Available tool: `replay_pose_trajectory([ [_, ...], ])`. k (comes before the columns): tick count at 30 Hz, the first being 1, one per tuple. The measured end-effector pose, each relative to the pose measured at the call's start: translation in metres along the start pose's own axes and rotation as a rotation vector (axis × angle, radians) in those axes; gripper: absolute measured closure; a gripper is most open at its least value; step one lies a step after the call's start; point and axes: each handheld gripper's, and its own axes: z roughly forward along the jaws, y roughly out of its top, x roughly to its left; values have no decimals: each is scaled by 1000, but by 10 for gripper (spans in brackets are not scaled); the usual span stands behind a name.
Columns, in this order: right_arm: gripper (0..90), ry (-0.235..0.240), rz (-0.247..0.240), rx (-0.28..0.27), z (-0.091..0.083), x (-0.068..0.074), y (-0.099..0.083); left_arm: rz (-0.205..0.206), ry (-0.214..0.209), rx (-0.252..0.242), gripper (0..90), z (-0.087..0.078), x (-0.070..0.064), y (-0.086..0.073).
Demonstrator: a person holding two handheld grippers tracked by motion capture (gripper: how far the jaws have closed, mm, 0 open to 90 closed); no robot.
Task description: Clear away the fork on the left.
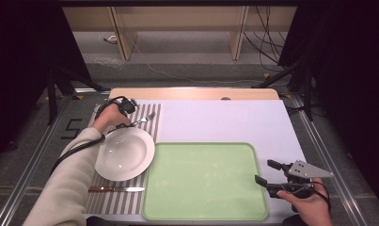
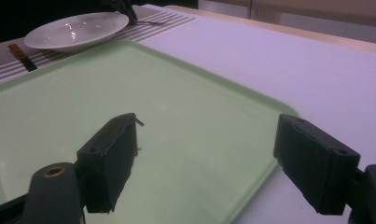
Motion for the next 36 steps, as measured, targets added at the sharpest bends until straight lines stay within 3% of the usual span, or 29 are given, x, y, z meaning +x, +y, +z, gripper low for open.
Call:
replay_pose_trajectory([
  [8, 227, 1, -2, 2, 0, 0, 0, 34, 11, 33, 767, 0, -4, 2],
  [16, 227, 0, -1, 2, 0, 0, 0, 31, 28, 62, 771, -1, -6, 4],
  [28, 227, 0, -1, 2, 0, 0, 0, 8, 37, 38, 773, -4, -4, 2],
  [36, 227, -1, -2, 1, 0, 0, 0, 3, 89, 21, 773, -13, -2, 5],
])
